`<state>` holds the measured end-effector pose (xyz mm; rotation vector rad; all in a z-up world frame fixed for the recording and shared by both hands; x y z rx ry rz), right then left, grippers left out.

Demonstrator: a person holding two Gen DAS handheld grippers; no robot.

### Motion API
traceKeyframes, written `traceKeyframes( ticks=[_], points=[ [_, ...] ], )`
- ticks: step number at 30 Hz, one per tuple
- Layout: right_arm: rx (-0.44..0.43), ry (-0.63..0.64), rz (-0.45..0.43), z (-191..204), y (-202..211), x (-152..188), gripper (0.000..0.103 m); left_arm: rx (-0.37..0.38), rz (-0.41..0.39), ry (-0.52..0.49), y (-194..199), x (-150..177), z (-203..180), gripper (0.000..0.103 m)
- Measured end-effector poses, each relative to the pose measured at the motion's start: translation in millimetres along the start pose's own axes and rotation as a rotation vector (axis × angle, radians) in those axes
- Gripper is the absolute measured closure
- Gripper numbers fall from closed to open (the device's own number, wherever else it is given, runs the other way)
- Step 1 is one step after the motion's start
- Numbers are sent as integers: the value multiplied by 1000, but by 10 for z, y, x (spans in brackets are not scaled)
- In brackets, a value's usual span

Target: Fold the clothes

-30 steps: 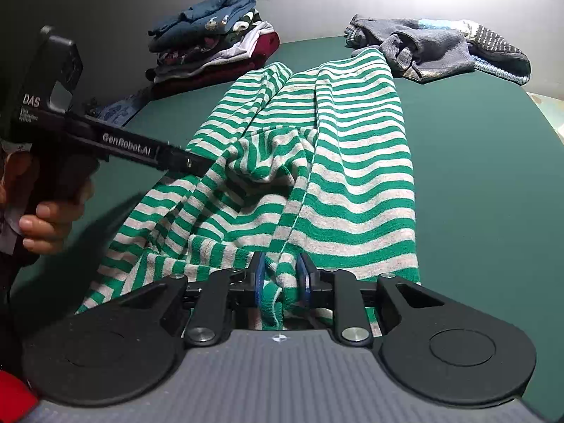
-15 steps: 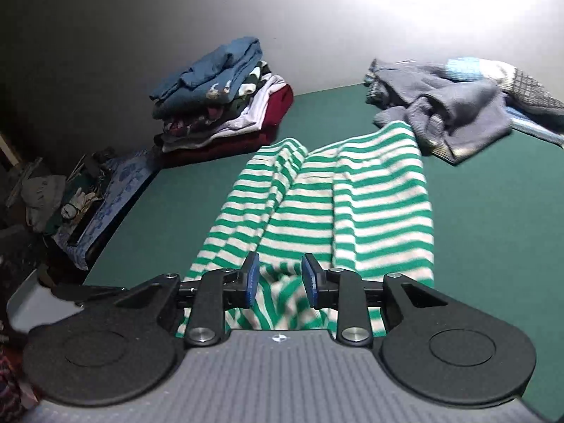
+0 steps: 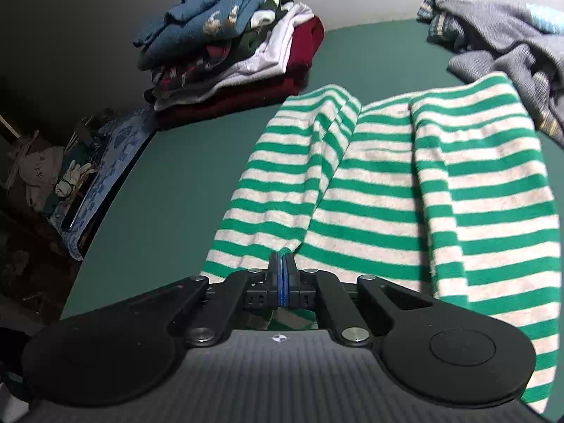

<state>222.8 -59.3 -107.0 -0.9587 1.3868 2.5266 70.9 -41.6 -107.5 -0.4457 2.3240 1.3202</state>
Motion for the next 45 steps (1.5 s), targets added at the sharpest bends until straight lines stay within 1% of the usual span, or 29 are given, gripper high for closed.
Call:
traceKeyframes(
  ticks=[1,3,4,5,6,8,9,12,14,17,19,20,21,24,26,27,28,29,31,32,33,35,38,39,40,41,42,44,45],
  points=[
    [12,-15,10,-77,12,12,102,8,7,-8,-10,5,-27,12],
    [1,-31,38,-179,-30,58,103,13,25,-40,-10,10,-55,11],
    [-9,-36,42,-210,-45,64,101,10,28,-54,12,-14,-45,12],
    [-24,-45,30,-220,-17,20,90,6,30,-67,36,-44,-33,14],
    [-39,-56,16,-227,17,-31,73,9,23,-60,81,-97,-2,14],
    [-39,-49,-74,-243,115,-227,60,19,0,-33,177,-229,56,14],
    [-25,-45,-95,-258,109,-317,61,13,-17,-24,211,-308,96,14],
    [-13,-50,-110,-263,-69,-542,62,-3,-43,3,169,-485,191,14],
    [14,-44,-127,-252,-208,-666,63,3,-39,12,70,-523,203,14],
    [68,-23,-143,-272,-409,-790,63,0,-11,5,-92,-497,197,14],
    [91,-15,-153,-317,-471,-828,73,19,2,6,-126,-441,142,14],
    [96,-19,-161,-355,-456,-833,90,26,5,2,-145,-424,99,13],
    [101,-23,-170,-393,-441,-838,95,33,8,-3,-164,-408,56,12],
    [116,-35,-195,-507,-396,-851,95,29,10,-43,-174,-352,-36,10],
    [99,-83,-201,-625,-368,-826,95,35,12,-58,-191,-331,-27,8],
    [85,-100,-176,-671,-414,-787,95,33,13,-65,-194,-322,-32,6],
    [79,-107,-173,-695,-434,-764,98,31,13,-71,-197,-315,-38,6],
    [73,-111,-174,-717,-450,-744,96,30,16,-74,-195,-312,-46,6],
    [67,-128,-201,-716,-368,-780,78,42,24,-70,-180,-299,-54,6],
    [64,-136,-215,-715,-323,-800,65,44,25,-70,-164,-297,-54,6],
    [62,-130,-229,-694,-302,-840,62,45,26,-71,-145,-295,-54,6],
    [57,-112,-258,-647,-265,-924,62,45,26,-73,-119,-287,-58,5],
    [65,-68,-239,-550,-392,-992,63,42,26,-74,-103,-268,-81,3],
    [62,-50,-228,-521,-444,-993,70,38,25,-78,-164,-283,-89,3],
    [85,-36,-221,-528,-477,-989,76,39,26,-79,-182,-287,-92,3],
    [111,-24,-214,-541,-507,-984,96,39,27,-79,-185,-288,-94,3],
    [138,-11,-207,-554,-536,-980,95,44,27,-76,-180,-290,-92,3],
    [189,-10,-228,-644,-497,-983,96,57,25,-68,-170,-290,-85,3],
    [217,-13,-220,-712,-516,-964,95,56,23,-69,-176,-290,-84,3]
  ],
)
Point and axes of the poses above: each gripper's, at about its wrist camera, not at the fingertips, and y roughly against the way its jaws point, z to its left, x to its underside, the point moved 10 cm from there along -y, roughly the way its jaws point, and after that the axes turned 3 degrees about y, right-handed, at the moved point
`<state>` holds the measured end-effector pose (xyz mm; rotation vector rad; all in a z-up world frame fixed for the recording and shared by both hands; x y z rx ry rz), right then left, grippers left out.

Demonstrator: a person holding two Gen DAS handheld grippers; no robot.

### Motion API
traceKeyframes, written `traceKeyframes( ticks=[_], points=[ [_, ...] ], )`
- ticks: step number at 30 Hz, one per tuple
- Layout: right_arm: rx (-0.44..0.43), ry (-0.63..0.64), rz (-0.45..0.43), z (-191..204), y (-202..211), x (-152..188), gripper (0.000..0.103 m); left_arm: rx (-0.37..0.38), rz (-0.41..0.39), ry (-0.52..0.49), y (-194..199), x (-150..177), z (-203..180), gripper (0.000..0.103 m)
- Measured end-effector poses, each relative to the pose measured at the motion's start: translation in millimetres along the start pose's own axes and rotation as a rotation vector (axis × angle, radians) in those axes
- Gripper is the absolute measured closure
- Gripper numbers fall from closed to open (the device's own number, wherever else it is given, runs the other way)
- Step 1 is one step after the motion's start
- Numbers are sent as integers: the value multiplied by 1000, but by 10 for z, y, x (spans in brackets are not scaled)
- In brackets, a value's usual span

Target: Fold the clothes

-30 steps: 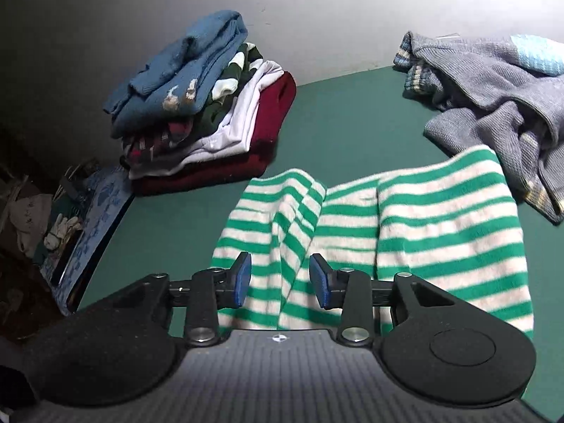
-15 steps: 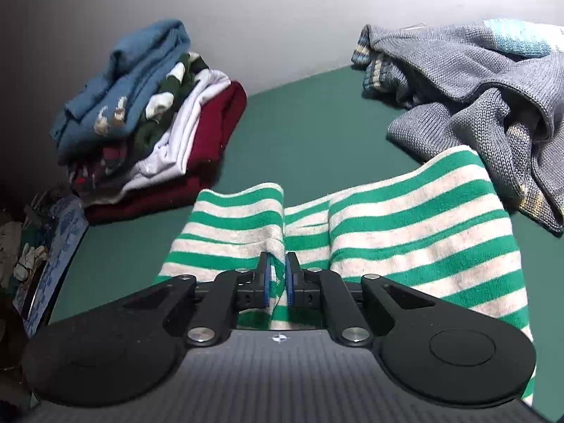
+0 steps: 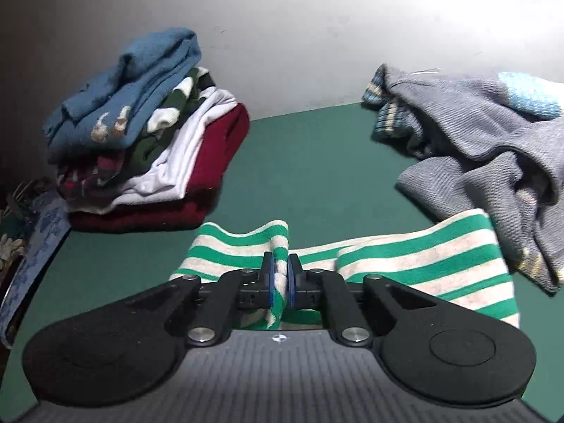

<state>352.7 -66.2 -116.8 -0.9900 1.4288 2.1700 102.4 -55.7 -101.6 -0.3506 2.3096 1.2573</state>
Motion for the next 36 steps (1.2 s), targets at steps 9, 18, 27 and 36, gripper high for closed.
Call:
traceKeyframes(
  ticks=[9,18,27,36],
  points=[
    [-133,29,-108,148,325,-226,78,-5,1,-19,-57,-22,25,2],
    [-179,203,78,708,-220,10,89,-12,-9,-7,-43,-6,23,2],
    [-249,43,20,385,103,-44,77,-26,-22,-21,-35,1,2,2],
    [-321,-162,123,70,302,175,85,-42,7,-55,-51,-27,16,2]
  ],
)
Point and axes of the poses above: each gripper's, at about its wrist camera, not at the fingertips, and y roughly against the way its jaws point, z to its left, x to its underside, the point moved 10 cm from there along -y, roughly the way its jaws point, and after that the axes turned 3 degrees about y, right-handed, at the moved point
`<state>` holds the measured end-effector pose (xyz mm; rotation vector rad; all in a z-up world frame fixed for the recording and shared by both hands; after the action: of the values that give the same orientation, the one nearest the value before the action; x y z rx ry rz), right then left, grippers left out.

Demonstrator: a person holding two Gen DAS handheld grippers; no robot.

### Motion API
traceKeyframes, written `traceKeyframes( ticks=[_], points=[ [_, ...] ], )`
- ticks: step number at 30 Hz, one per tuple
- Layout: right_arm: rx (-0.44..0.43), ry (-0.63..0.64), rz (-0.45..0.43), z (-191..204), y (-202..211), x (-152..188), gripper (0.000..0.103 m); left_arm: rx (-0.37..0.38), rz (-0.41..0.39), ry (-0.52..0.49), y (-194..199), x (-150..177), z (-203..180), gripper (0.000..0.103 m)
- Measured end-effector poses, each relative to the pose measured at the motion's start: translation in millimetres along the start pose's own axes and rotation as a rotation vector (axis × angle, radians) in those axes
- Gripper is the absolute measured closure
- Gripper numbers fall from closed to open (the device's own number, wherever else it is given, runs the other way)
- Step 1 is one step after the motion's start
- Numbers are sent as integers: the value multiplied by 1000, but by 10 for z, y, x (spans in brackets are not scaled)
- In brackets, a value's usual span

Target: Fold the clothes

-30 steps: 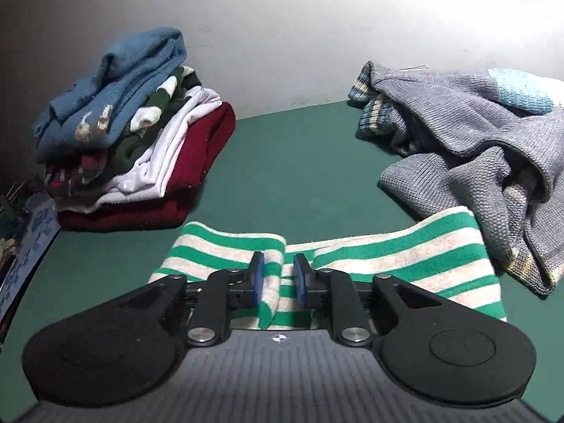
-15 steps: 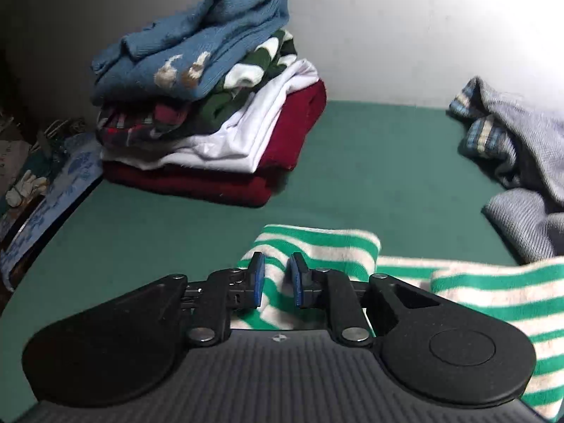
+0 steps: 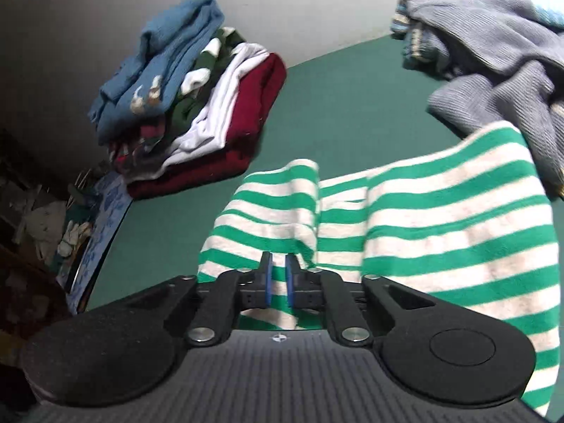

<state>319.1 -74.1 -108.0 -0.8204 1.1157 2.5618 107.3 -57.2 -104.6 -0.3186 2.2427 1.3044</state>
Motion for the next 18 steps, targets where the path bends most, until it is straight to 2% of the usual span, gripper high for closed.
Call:
traceKeyframes(
  ticks=[3,5,8,10,11,13,16,18],
  points=[
    [-28,-4,-73,101,360,-25,76,1,-9,-3,90,-42,12,3],
    [-7,66,-109,182,719,91,73,11,-22,-17,213,-48,-23,2],
    [-1,149,-124,253,1166,460,73,33,-24,-62,387,38,-157,1],
    [-9,180,-101,317,1321,755,77,25,-19,-121,471,159,-291,1],
    [2,205,-118,340,1388,845,77,21,-16,-151,513,220,-357,1],
    [43,175,-172,278,1481,869,77,18,-11,-164,567,312,-468,2],
    [-13,-103,-245,64,1636,765,73,52,-24,-140,654,388,-618,1],
    [-48,-122,-217,108,1680,815,73,53,-29,-119,674,442,-697,1]
  ],
)
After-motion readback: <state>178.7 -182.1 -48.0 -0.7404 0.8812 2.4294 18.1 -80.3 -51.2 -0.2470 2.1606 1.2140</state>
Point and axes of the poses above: each gripper's, at about its wrist camera, not at the fingertips, and y roughly against the way its jaws point, z to its left, x to its underside, the point moved 10 cm from there along -y, roughly the way its jaws point, and after that the axes turned 3 degrees about y, right-handed, at the moved point
